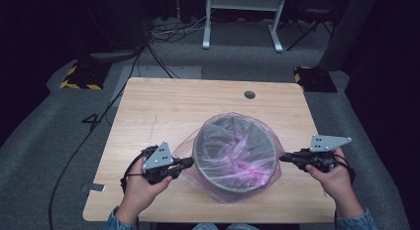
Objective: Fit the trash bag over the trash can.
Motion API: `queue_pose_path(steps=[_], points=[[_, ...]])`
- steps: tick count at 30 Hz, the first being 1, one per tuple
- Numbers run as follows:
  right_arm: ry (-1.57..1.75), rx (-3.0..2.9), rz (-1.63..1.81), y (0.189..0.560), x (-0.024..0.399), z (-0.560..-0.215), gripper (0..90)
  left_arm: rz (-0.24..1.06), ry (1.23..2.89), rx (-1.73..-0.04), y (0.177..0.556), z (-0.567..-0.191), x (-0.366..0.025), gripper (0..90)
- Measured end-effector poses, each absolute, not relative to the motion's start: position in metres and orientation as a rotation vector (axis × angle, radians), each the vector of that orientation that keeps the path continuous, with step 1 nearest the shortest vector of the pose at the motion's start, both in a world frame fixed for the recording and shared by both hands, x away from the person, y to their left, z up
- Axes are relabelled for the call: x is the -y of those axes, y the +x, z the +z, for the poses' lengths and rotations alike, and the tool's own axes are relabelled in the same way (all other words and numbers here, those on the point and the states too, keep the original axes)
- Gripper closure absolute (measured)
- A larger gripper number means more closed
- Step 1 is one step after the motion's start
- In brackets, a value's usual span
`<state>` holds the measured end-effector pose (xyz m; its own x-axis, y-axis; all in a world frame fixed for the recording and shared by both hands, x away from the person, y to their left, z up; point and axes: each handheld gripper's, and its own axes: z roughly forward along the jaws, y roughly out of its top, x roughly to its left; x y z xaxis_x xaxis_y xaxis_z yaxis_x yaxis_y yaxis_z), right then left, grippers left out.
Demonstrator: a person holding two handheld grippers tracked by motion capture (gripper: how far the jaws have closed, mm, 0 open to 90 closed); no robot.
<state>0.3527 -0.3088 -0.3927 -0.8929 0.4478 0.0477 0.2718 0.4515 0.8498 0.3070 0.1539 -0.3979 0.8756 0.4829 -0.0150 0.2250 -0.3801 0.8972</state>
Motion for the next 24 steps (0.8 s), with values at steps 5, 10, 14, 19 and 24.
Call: queue_pose_path(steps=[5,10,14,19,24], points=[[0.743,-2.532,1.381,0.365,0.311,-0.414,90.0,0.276,2.005,-0.573,0.321,-0.411,-0.156,90.0],[0.792,-2.531,1.394,0.368,0.312,-0.426,90.0,0.249,1.981,-0.565,0.319,-0.416,-0.158,90.0],[0.774,-2.483,1.434,0.361,0.314,-0.416,90.0,0.276,1.937,-0.543,0.307,-0.407,-0.160,57.4],[0.729,-2.461,1.458,0.350,0.313,-0.400,90.0,0.271,1.908,-0.469,0.293,-0.398,-0.154,28.7],[0.708,-2.450,1.469,0.343,0.309,-0.392,90.0,0.240,1.926,-0.422,0.287,-0.396,-0.141,22.2]])
